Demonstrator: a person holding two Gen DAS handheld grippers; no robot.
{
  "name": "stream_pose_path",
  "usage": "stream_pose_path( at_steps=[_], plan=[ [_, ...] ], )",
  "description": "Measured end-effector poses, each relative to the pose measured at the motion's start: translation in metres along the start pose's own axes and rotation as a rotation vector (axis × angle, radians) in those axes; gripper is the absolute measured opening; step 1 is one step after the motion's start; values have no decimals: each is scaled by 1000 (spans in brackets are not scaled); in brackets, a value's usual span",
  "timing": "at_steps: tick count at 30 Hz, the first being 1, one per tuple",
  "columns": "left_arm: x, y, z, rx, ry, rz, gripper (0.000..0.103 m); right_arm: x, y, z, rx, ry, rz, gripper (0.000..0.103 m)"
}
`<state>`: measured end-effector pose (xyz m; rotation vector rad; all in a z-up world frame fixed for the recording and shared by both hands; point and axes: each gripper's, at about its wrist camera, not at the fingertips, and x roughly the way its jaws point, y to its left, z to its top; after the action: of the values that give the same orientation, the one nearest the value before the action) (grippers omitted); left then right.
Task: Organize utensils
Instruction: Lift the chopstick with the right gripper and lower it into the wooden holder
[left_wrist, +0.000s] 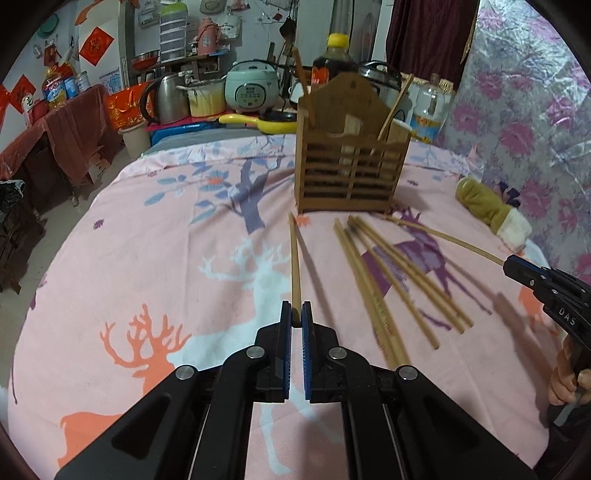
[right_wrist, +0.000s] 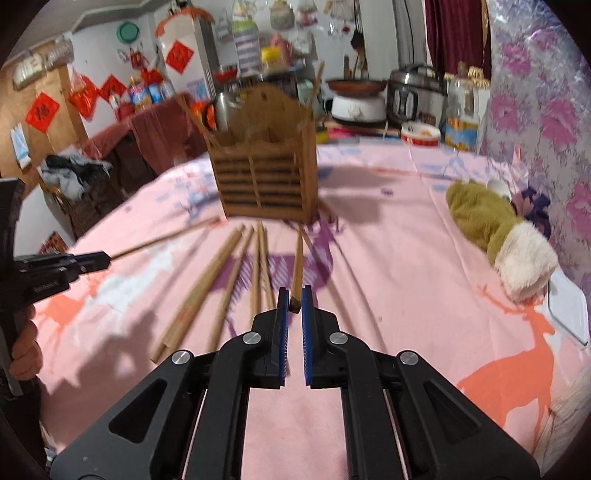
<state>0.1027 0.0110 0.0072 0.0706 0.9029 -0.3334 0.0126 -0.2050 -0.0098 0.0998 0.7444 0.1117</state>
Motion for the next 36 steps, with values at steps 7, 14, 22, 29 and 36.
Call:
stream_pose_path(
  at_steps=[7, 14, 22, 29, 36],
  plan=[
    [-22, -8, 25, 11, -51, 24, 6, -19, 8, 25, 0, -60, 17, 7],
    [-41, -17, 48, 16, -92, 9, 6, -21, 18, 33, -49, -32, 44, 16],
    [-46, -23, 49, 26, -98, 2, 6, 27, -10, -19, -3, 197, 58, 23],
    [-46, -24, 50, 27, -97, 4, 6, 49, -15, -35, 20, 292, 62, 23],
    [-41, -22, 50, 25, -98, 7, 6, 45, -16, -35, 6, 255, -1, 7]
  ],
)
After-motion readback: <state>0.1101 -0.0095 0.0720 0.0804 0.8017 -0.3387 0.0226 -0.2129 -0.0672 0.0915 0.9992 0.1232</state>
